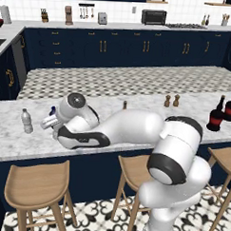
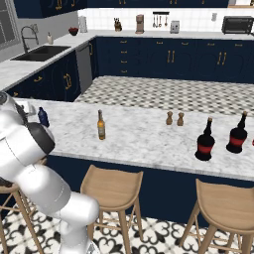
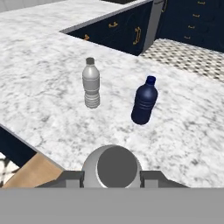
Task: Move the plastic bottles in the middle to the plastics group, and the glass bottles in the middle to the glass group.
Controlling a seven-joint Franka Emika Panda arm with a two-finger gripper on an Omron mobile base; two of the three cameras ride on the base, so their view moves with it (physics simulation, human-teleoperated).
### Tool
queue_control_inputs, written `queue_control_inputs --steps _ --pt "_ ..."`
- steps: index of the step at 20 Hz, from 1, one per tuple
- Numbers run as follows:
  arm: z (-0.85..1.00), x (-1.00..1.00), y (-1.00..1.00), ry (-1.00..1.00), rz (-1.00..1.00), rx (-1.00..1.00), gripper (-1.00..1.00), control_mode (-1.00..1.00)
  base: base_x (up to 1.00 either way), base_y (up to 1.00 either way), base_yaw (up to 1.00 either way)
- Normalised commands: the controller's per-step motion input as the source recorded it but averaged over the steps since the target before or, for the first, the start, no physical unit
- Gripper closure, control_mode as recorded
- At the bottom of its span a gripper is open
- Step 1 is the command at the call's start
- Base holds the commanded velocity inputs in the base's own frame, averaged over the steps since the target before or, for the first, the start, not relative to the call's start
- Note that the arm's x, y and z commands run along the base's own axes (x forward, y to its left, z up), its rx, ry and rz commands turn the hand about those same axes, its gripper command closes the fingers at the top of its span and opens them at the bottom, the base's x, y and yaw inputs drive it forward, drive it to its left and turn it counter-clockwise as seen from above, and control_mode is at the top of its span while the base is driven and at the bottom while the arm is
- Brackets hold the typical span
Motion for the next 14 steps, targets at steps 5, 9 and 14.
queue_control_inputs --steps 5,9,14 --pt "0.0 0.0 0.29 0.0 0.0 -0.01 1.0 -1.0 0.0 0.0 0.0" --pt "-0.06 0.12 0.17 0.03 0.0 -0.01 1.0 -1.0 0.0 0.0 0.0" --pt "-0.3 0.09 0.15 0.0 0.0 0.0 1.0 -1.0 0.0 0.0 0.0"
